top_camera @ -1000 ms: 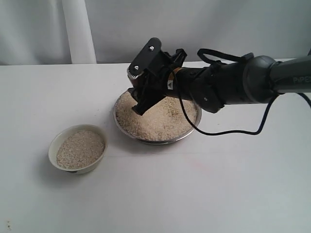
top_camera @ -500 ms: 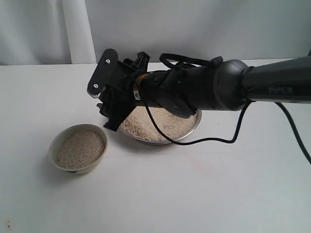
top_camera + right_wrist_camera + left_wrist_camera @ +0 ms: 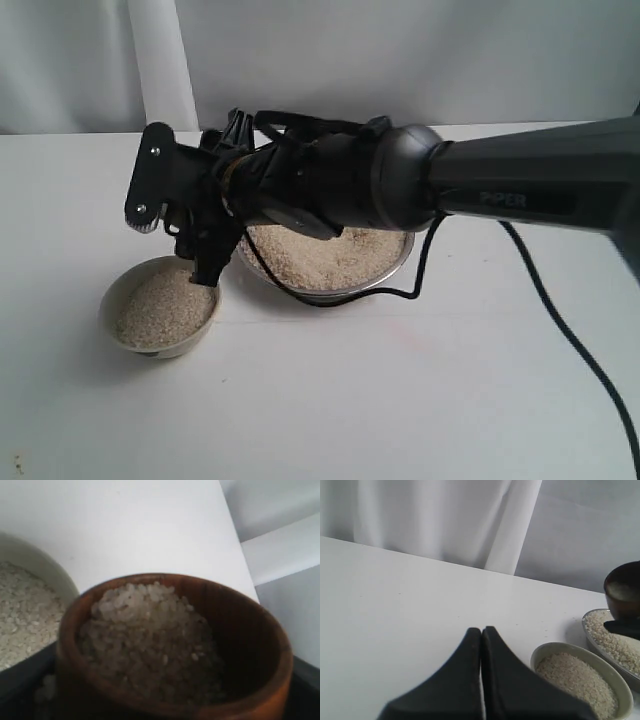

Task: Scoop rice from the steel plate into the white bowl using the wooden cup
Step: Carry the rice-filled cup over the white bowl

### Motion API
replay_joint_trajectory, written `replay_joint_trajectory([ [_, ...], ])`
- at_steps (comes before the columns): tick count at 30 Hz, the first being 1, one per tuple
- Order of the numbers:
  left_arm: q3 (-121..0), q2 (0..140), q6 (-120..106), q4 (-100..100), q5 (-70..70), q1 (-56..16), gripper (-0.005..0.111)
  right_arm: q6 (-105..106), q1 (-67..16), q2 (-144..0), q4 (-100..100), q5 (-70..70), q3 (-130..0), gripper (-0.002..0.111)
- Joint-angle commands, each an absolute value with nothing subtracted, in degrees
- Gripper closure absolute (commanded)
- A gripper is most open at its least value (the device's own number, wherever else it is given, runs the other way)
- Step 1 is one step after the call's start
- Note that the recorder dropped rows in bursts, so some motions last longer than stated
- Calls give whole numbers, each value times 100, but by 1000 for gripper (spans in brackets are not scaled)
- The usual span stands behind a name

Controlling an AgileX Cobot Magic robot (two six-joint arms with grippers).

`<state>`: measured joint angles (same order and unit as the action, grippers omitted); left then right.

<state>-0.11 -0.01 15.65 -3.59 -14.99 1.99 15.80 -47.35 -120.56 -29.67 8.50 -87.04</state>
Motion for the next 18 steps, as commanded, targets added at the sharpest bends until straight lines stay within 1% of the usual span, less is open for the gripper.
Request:
replay_joint_trajectory([
  [1, 0, 0, 1579, -349, -1480, 174, 107, 1622, -4865, -12320, -3231, 885, -8971, 108],
  [12, 0, 0, 1579, -349, -1480, 174, 107, 1622, -5142, -12622, -4673, 1315, -9009, 108],
  [18, 0, 0, 1579, -349, -1480, 174, 107, 1622, -5200, -12684, -5085, 1436, -9009, 108],
])
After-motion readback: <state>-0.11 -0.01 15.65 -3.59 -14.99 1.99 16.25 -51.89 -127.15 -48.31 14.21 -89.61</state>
